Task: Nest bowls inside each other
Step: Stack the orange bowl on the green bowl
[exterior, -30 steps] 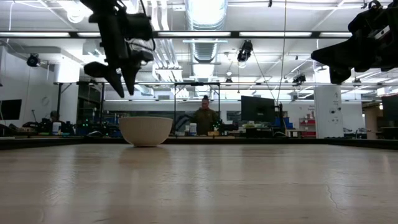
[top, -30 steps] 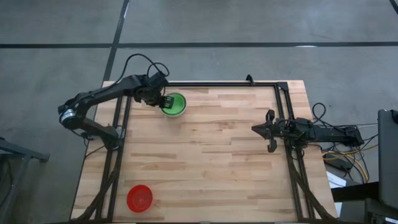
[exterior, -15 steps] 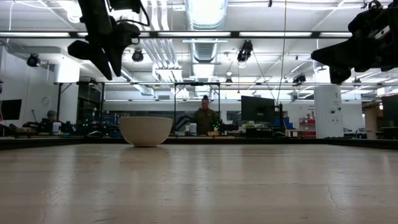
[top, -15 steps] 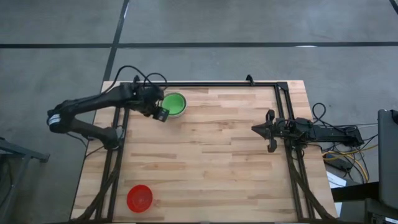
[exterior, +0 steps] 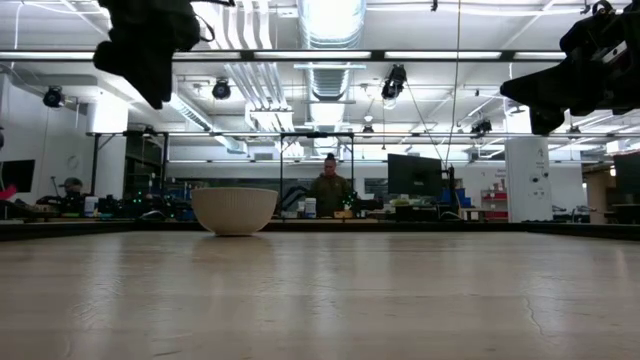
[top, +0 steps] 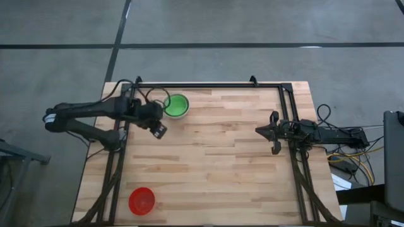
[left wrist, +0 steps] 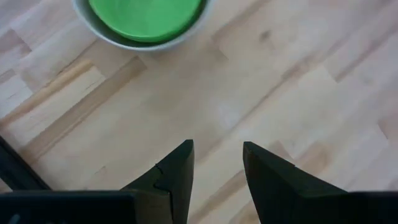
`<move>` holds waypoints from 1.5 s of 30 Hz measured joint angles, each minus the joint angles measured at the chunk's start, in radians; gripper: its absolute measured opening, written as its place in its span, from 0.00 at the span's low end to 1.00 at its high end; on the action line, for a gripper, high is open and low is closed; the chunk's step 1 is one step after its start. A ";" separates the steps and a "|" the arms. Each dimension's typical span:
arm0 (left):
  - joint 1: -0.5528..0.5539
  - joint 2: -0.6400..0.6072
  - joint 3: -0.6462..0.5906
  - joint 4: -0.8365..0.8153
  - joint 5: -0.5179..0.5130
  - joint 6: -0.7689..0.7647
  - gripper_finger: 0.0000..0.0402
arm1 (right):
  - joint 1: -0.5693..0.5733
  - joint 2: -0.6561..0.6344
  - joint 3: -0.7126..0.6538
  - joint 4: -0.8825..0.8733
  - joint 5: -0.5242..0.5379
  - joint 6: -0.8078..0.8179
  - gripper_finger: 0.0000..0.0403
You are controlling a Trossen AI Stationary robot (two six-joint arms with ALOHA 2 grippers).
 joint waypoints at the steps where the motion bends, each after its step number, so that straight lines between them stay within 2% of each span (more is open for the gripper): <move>1: -0.021 -0.003 0.000 -0.007 -0.005 0.001 0.35 | 0.000 0.000 0.000 0.000 0.000 0.001 0.08; 8: -0.170 -0.028 -0.001 -0.041 -0.049 -0.004 0.35 | 0.000 0.000 0.000 0.000 0.000 0.001 0.08; 15: -0.306 -0.056 -0.029 -0.048 -0.050 -0.009 0.35 | 0.000 0.000 0.000 0.000 0.000 0.000 0.08; 31: -0.680 -0.086 -0.125 -0.019 -0.049 -0.172 0.35 | 0.000 0.000 0.000 0.000 0.000 0.001 0.08; 45: -0.889 -0.085 -0.255 0.225 -0.030 -0.182 0.35 | 0.000 0.000 0.000 0.000 0.000 0.001 0.08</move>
